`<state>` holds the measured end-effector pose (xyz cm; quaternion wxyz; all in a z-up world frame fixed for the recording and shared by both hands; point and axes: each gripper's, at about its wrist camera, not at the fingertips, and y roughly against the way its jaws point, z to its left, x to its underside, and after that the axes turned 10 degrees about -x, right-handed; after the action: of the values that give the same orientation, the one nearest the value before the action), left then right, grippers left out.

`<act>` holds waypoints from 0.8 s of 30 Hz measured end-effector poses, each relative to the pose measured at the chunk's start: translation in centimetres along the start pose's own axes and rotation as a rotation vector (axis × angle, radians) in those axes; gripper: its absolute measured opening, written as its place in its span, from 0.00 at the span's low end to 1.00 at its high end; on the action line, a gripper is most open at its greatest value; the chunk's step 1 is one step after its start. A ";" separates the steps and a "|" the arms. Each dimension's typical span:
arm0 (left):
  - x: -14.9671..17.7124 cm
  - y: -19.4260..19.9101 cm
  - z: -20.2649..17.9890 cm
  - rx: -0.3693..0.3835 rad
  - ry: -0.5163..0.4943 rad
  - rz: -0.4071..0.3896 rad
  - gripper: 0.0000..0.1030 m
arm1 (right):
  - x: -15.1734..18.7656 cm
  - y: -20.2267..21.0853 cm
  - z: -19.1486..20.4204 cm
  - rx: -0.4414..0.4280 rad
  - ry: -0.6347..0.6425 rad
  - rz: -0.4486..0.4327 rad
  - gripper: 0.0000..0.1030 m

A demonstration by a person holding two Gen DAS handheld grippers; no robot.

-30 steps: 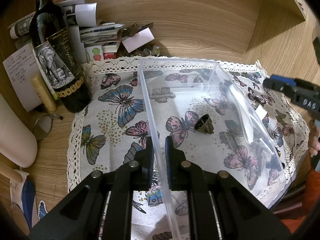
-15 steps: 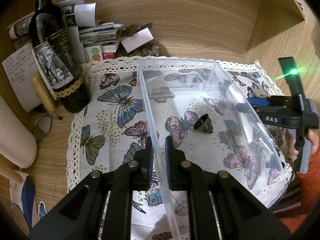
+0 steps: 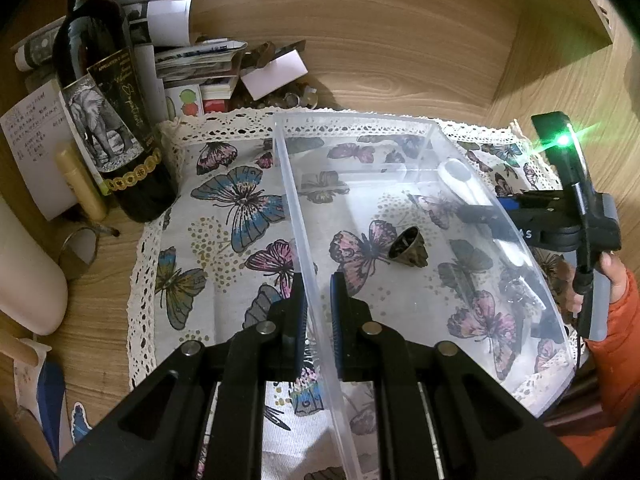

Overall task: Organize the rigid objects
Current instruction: 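Grasp the white handheld device with the right tool, then carry the white device over the box and lower it inside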

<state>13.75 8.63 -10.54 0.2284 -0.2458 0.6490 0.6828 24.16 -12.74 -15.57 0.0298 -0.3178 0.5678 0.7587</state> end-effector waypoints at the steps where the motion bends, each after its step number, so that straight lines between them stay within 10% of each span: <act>1: 0.0 0.0 0.0 -0.001 -0.001 0.000 0.10 | 0.0 0.3 0.1 0.000 -0.002 -0.010 0.28; 24: 0.7 0.6 -0.2 -0.020 -0.013 -0.021 0.10 | -1.0 9.6 5.0 -0.101 0.104 -0.246 0.28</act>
<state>12.79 8.39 -10.52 0.2374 -0.2505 0.6380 0.6883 18.81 -11.43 -6.18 0.0771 -0.4249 0.4866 0.7595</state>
